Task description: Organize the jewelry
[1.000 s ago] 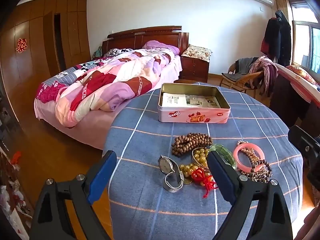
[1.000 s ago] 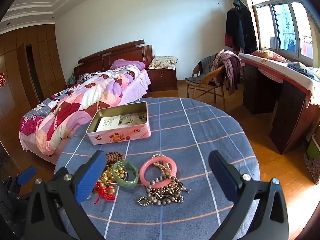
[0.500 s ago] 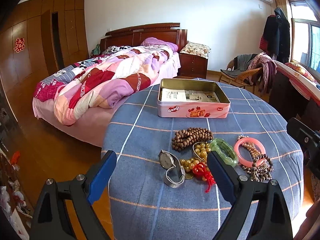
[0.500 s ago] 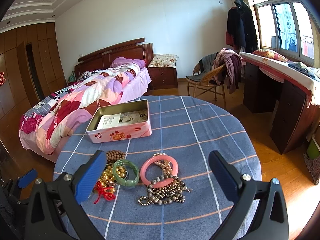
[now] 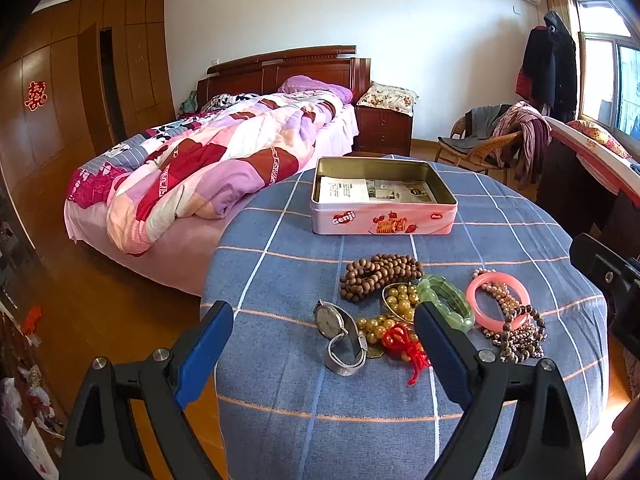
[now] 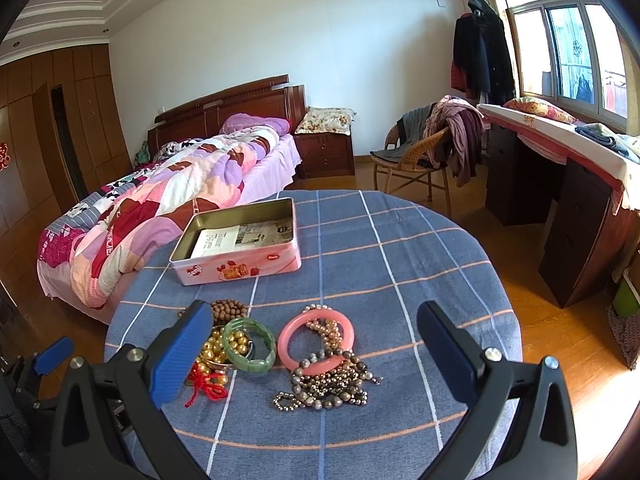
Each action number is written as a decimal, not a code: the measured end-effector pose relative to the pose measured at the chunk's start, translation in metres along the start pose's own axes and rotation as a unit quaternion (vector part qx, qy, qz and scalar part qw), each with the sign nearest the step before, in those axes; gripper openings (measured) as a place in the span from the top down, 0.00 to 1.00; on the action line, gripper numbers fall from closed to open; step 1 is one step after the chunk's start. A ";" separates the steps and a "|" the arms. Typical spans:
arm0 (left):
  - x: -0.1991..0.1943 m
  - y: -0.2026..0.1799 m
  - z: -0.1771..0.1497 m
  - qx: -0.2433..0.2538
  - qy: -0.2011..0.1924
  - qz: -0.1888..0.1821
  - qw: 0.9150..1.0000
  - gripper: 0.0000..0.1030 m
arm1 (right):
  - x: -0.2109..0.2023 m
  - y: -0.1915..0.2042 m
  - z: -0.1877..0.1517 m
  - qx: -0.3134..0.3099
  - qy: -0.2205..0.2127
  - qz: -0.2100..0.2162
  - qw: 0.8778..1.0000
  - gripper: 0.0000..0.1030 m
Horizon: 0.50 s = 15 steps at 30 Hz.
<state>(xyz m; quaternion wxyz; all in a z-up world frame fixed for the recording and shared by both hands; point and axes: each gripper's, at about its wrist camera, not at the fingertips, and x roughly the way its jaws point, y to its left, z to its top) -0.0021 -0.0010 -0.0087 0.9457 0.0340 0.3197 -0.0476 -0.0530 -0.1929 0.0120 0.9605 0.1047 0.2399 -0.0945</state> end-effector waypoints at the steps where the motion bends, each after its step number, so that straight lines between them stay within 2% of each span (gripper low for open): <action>1: 0.000 0.000 0.000 -0.001 0.000 0.000 1.000 0.11 | 0.000 0.000 0.000 0.000 0.001 0.000 1.000 0.00; 15: 0.001 0.001 -0.001 0.001 -0.002 0.003 1.000 0.11 | 0.003 -0.002 -0.004 -0.001 0.003 0.001 1.000 0.00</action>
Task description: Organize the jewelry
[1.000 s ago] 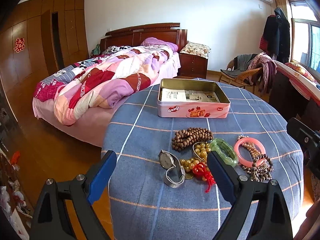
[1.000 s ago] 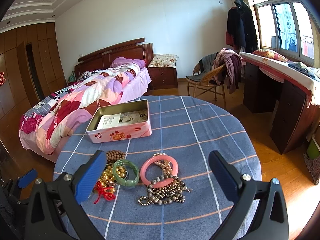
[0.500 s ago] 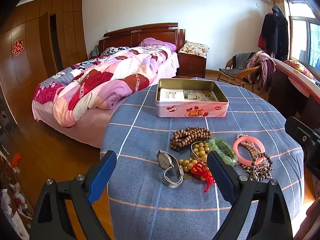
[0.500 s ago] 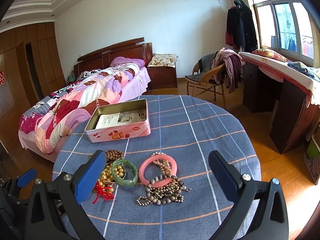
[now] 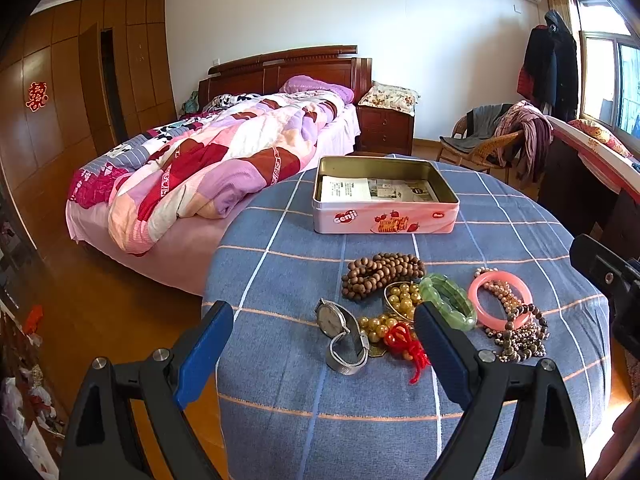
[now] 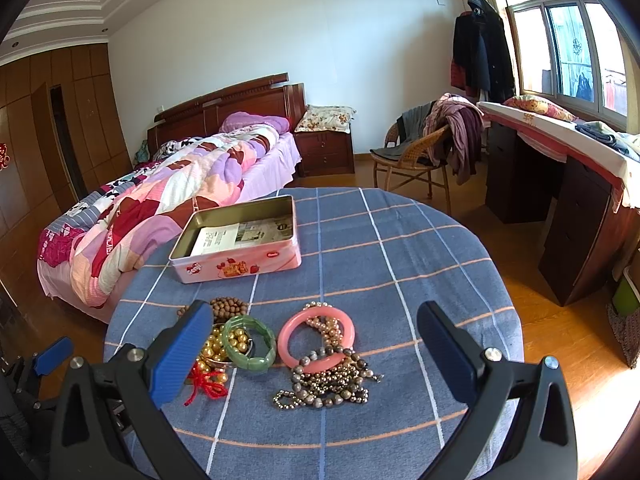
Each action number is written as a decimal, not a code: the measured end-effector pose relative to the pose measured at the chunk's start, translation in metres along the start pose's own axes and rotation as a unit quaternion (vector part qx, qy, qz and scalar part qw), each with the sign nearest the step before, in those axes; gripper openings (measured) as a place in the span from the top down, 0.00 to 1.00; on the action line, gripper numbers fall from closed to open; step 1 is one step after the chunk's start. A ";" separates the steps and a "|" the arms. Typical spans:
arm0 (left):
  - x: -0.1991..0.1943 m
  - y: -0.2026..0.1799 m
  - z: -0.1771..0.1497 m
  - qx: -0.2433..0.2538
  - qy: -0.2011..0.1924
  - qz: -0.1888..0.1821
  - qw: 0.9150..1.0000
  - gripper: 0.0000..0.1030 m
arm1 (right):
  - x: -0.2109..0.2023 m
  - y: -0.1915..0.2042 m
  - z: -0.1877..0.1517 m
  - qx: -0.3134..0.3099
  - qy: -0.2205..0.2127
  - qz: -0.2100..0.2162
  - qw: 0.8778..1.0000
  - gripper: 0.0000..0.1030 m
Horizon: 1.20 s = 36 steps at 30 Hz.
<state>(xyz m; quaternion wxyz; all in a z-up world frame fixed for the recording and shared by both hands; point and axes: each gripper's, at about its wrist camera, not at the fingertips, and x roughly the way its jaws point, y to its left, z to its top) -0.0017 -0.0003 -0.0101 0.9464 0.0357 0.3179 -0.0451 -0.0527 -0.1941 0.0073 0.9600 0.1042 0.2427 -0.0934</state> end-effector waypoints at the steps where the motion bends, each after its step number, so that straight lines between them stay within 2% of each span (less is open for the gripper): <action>1: 0.000 0.000 0.000 0.000 0.000 0.000 1.000 0.11 | 0.000 0.000 -0.001 0.000 0.000 0.000 1.000 0.00; 36: 0.000 0.000 -0.002 0.001 0.002 0.001 1.000 0.11 | 0.002 0.002 0.000 0.004 0.009 0.003 1.000 0.00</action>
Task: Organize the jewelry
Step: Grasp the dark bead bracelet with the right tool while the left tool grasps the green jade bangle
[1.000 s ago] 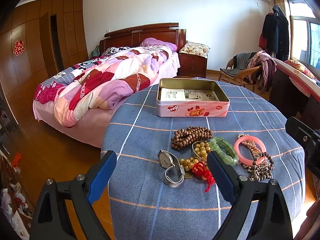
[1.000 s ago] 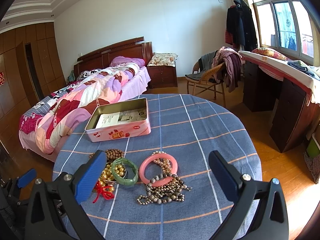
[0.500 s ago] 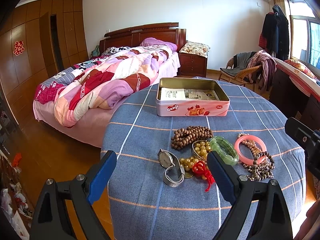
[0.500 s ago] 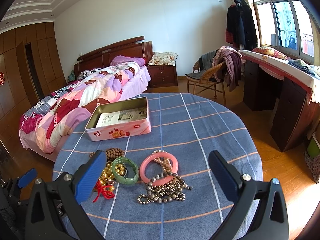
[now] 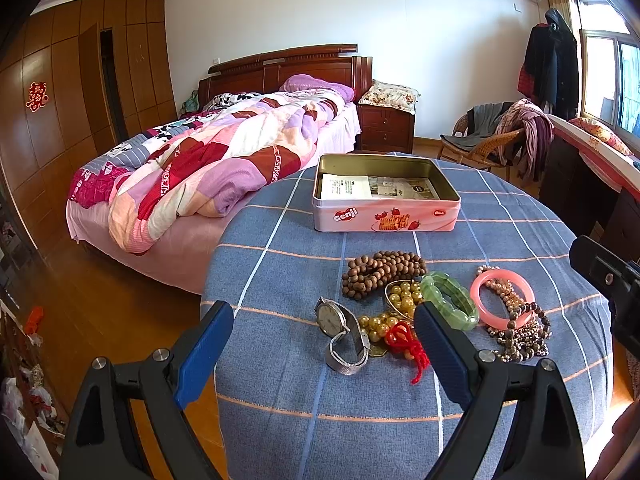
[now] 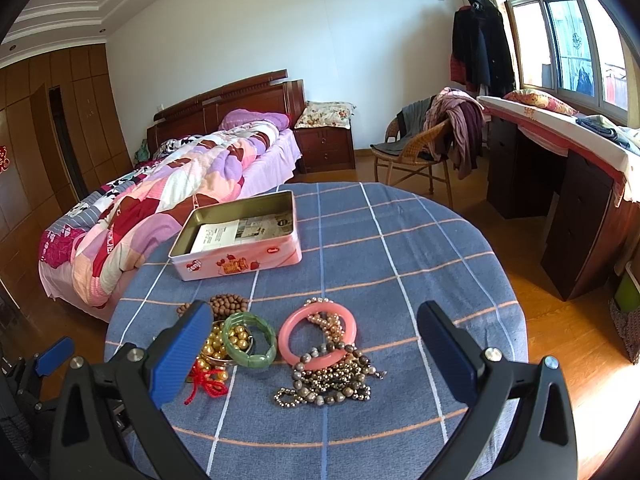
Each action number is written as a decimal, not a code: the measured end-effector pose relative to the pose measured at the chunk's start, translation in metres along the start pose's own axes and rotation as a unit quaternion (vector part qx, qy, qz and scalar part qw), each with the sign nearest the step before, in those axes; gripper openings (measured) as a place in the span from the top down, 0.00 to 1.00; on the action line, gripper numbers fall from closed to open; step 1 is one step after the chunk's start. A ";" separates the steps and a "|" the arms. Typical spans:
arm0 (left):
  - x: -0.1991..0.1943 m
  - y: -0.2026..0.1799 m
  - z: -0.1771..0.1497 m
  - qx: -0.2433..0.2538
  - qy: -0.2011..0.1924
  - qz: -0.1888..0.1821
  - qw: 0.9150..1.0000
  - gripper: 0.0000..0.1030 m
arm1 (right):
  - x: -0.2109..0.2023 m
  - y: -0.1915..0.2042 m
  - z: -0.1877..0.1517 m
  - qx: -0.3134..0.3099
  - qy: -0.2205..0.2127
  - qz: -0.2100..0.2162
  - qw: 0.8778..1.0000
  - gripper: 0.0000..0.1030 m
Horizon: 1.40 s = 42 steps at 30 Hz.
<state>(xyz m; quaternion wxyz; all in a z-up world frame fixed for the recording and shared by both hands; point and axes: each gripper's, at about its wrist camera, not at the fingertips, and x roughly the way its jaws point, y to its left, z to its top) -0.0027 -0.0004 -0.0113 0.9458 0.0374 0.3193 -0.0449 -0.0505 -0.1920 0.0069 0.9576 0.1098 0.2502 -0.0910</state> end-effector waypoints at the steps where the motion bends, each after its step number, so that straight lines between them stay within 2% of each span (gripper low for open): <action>1: 0.000 0.000 0.000 0.000 0.000 0.000 1.000 0.11 | 0.000 0.000 0.000 0.000 0.000 0.000 1.000 0.00; 10: 0.008 -0.003 -0.003 0.002 0.009 -0.003 1.000 0.11 | 0.006 -0.004 -0.002 0.003 0.010 0.006 1.000 0.00; 16: 0.029 -0.007 -0.004 0.008 0.033 -0.007 0.999 0.11 | 0.016 -0.016 -0.005 0.005 0.023 0.013 1.000 0.00; 25: 0.060 -0.012 -0.008 0.026 0.073 -0.014 0.997 0.11 | 0.042 -0.044 -0.015 0.020 0.074 0.029 0.997 0.00; 27: 0.065 -0.011 -0.009 0.028 0.078 -0.024 0.996 0.11 | 0.045 -0.051 -0.017 0.020 0.087 0.032 0.996 0.04; 32: 0.075 -0.009 -0.011 0.029 0.095 -0.057 0.993 0.11 | 0.056 -0.059 -0.023 0.027 0.118 0.062 0.991 0.05; 36: 0.082 -0.002 -0.010 0.008 0.110 -0.083 0.990 0.11 | 0.064 -0.053 -0.020 0.011 0.127 0.070 0.989 0.08; 39: 0.079 -0.001 -0.007 0.010 0.105 -0.096 0.990 0.11 | 0.072 -0.049 -0.020 0.000 0.140 0.083 0.987 0.12; 42: 0.077 -0.007 0.001 0.009 0.102 -0.129 0.986 0.11 | 0.076 -0.049 -0.023 0.001 0.149 0.088 0.985 0.12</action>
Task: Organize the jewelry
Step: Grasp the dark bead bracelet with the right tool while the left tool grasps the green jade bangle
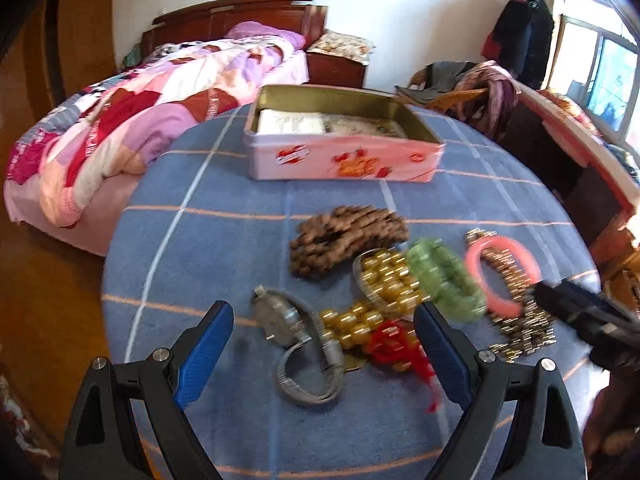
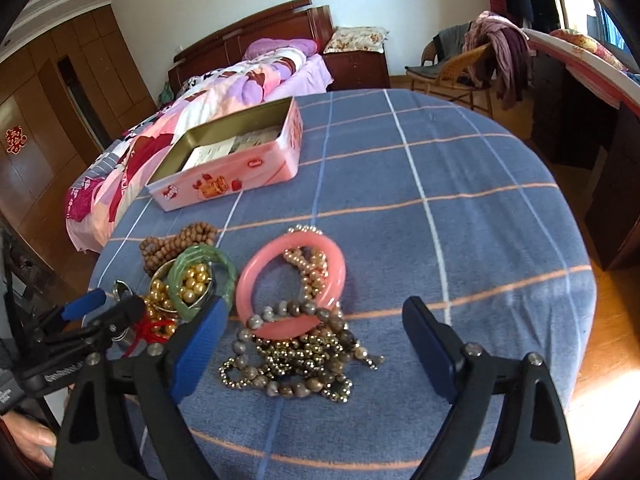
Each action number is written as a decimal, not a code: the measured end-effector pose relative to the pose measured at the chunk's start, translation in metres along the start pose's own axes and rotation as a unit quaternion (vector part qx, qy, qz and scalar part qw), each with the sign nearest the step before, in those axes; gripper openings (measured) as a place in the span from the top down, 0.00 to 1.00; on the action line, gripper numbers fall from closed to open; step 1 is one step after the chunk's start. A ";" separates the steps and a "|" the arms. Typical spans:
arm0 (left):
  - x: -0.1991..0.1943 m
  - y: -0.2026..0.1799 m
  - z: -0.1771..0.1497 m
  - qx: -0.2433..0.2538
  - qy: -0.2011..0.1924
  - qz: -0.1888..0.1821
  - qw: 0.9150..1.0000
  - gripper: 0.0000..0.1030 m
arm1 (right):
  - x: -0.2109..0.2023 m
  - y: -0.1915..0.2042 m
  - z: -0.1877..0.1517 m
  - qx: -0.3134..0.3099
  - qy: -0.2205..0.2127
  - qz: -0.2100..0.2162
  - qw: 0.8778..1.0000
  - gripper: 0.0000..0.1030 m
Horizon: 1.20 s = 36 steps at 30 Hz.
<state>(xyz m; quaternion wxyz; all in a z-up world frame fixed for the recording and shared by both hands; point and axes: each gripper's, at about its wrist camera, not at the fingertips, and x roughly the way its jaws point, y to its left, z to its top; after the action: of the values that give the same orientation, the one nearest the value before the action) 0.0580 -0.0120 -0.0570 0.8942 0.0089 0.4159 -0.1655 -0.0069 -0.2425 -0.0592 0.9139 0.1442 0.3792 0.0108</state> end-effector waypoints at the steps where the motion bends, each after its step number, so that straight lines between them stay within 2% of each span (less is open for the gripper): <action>1: -0.001 -0.003 0.003 0.000 -0.001 -0.012 1.000 0.11 | 0.003 0.000 -0.001 -0.001 0.008 0.005 1.000 0.12; 3: 0.000 -0.012 0.015 0.001 -0.003 -0.040 0.999 0.11 | 0.008 0.000 -0.002 -0.003 0.020 0.010 1.000 0.11; 6: 0.012 -0.028 0.029 0.015 0.009 -0.059 0.998 0.12 | 0.010 0.002 -0.005 -0.019 0.026 0.003 0.999 0.11; 7: 0.021 -0.034 0.033 0.021 0.019 -0.053 0.998 0.19 | 0.010 0.002 -0.005 -0.023 0.029 0.003 0.999 0.12; 8: 0.027 -0.037 0.035 0.026 0.028 -0.049 0.998 0.23 | 0.010 0.002 -0.005 -0.024 0.031 0.008 0.999 0.20; 9: 0.034 -0.040 0.035 0.029 0.040 -0.049 0.998 0.33 | 0.009 0.002 -0.005 -0.025 0.031 0.013 0.999 0.38; 10: 0.040 -0.043 0.034 0.031 0.055 -0.046 0.997 0.46 | 0.009 -0.001 -0.004 -0.023 0.039 0.025 0.999 0.47; 11: 0.044 -0.046 0.033 0.035 0.066 -0.044 0.996 0.51 | 0.009 -0.001 -0.004 -0.020 0.042 0.032 0.998 0.55; 12: 0.041 -0.051 0.033 0.049 0.052 -0.035 0.997 0.54 | 0.007 -0.003 -0.004 -0.015 0.043 0.040 0.998 0.63; 13: 0.042 -0.054 0.032 0.057 0.058 -0.037 0.996 0.63 | 0.004 -0.008 -0.004 -0.008 0.041 0.051 0.998 0.67; 14: 0.040 -0.056 0.032 0.062 0.054 -0.039 0.996 0.66 | 0.001 -0.008 -0.003 -0.004 0.039 0.057 0.998 0.76; 15: 0.038 -0.057 0.031 0.065 0.052 -0.042 0.996 0.78 | -0.003 -0.012 -0.002 0.001 0.034 0.065 0.997 0.84; 16: 0.038 -0.056 0.030 0.067 0.050 -0.044 0.995 0.87 | -0.006 -0.012 -0.001 0.003 0.030 0.070 0.997 0.85; 17: 0.037 -0.055 0.030 0.067 0.048 -0.044 0.996 0.90 | -0.009 -0.012 0.000 0.005 0.027 0.073 0.997 0.87; 22: 0.023 -0.049 0.029 0.056 0.013 -0.067 0.996 0.91 | -0.028 -0.007 0.008 0.003 -0.007 0.093 0.996 0.88; 27: 0.008 -0.048 0.035 0.058 -0.017 -0.077 0.995 0.91 | -0.033 -0.002 0.016 -0.003 -0.025 0.089 0.996 0.88; 32: -0.011 -0.033 0.045 0.032 -0.051 -0.091 0.994 0.91 | -0.045 -0.002 0.031 -0.003 -0.048 0.095 0.994 0.88; 36: -0.015 -0.023 0.051 0.020 -0.064 -0.086 0.994 0.91 | -0.057 0.000 0.052 -0.002 -0.072 0.110 0.991 0.88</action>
<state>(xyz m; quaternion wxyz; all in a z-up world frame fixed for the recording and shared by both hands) 0.0799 -0.0372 -0.0099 0.9010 -0.0197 0.3539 -0.2502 -0.0111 -0.2633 0.0145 0.9323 0.1841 0.2940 0.1020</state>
